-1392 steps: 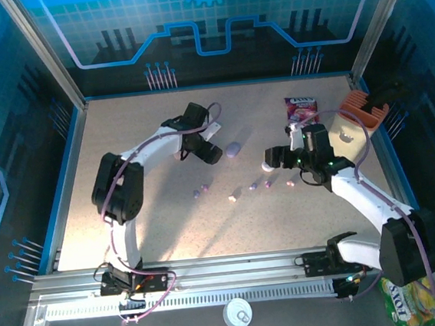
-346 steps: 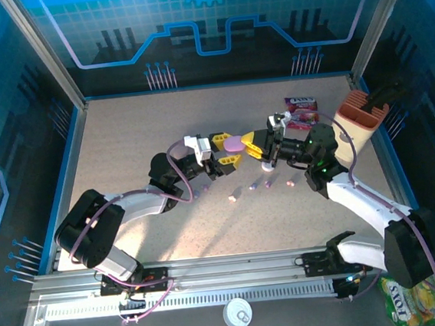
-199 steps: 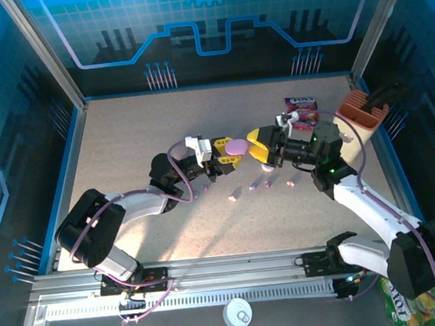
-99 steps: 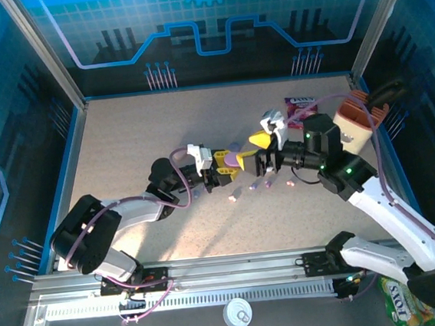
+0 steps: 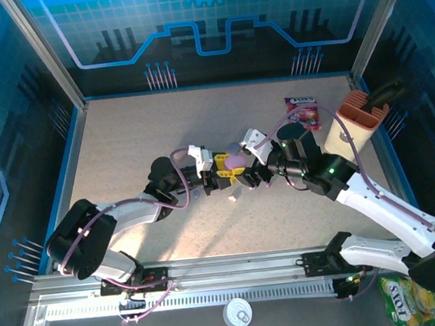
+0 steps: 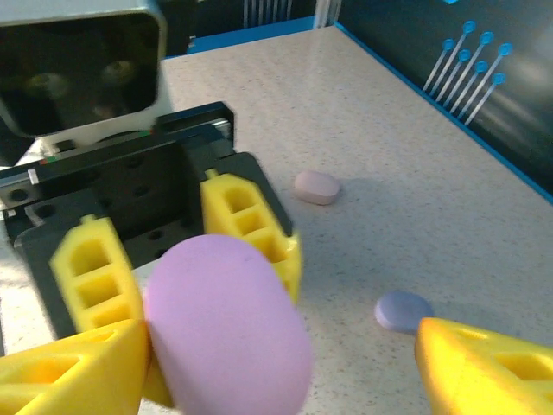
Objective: Insert the wireless bluetooth earbuds into the charging case
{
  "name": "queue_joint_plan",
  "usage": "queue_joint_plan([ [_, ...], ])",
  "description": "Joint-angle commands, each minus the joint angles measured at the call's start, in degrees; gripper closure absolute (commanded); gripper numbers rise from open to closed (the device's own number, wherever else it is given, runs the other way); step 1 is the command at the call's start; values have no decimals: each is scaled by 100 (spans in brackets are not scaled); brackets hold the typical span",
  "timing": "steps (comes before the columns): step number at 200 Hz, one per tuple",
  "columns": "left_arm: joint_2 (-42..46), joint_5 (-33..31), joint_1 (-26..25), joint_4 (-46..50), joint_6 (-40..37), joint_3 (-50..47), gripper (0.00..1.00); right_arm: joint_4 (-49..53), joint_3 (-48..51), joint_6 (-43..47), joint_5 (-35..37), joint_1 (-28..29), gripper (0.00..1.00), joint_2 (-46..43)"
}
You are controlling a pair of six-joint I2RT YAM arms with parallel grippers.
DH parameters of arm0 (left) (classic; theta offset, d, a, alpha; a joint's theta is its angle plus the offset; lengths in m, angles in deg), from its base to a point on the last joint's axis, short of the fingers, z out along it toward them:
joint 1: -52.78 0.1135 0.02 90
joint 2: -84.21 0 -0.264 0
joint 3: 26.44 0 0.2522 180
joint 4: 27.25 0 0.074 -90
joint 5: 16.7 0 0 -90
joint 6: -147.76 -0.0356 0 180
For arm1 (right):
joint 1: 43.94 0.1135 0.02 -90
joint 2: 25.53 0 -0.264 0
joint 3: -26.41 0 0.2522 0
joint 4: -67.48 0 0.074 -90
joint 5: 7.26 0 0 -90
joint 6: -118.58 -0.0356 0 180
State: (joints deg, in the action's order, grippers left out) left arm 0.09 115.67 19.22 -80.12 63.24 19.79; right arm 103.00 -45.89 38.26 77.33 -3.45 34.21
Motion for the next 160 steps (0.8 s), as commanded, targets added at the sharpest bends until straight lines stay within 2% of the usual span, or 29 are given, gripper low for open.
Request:
queue_joint_plan([
  [1, 198, 209, -34, 23, -240, -104, 65, -335, 73, -157, 437, -43, 21, -149],
  [38, 219, 271, -39, -28, -199, -109, 65, -536, 153, -387, 785, -251, 21, -251],
  [98, 343, 319, -36, 84, -183, -161, 65, -615, -18, -624, 530, -481, 20, -81],
  [124, 279, 227, 10, 10, -247, -231, 64, -1037, 274, -646, 106, -570, 20, -440],
  [144, 116, 193, 131, -415, -32, -301, 65, -1442, 651, -835, -257, -718, 19, -874],
  [160, -24, 193, 247, -836, 212, -361, 65, -1708, 1039, -1285, -66, -909, 19, -1239],
])
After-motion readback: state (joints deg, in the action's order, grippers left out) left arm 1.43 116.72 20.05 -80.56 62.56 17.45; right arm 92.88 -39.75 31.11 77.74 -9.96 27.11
